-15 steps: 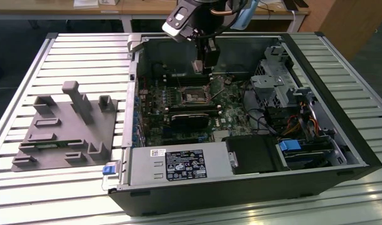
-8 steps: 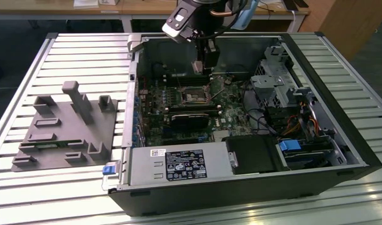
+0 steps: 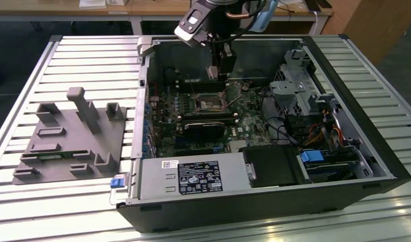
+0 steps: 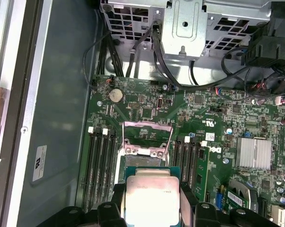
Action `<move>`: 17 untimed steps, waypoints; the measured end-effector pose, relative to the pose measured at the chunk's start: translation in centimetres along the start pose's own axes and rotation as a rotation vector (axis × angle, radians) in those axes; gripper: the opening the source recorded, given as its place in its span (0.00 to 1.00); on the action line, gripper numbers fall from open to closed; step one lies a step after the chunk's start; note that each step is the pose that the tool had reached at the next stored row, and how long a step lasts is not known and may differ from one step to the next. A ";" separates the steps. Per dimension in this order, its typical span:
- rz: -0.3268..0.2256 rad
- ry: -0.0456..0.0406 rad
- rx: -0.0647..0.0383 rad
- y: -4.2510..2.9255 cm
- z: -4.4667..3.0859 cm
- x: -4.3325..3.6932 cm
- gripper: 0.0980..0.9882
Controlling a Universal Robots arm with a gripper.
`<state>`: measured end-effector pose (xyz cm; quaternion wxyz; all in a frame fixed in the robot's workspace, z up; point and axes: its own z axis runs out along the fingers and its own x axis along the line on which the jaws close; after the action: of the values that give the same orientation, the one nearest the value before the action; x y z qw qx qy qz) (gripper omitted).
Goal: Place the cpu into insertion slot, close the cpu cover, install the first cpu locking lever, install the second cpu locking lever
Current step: 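Place the cpu into insertion slot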
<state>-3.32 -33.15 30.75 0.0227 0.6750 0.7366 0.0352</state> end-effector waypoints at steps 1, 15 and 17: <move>0.001 -0.0002 0.000 0.00 0.06 0.00 0.50; 0.006 -0.0022 0.000 -0.05 0.49 -0.01 0.50; 0.006 -0.0024 0.000 -0.06 0.56 -0.01 0.50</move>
<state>-3.34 -33.15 30.18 0.0235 0.6774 0.7345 0.0344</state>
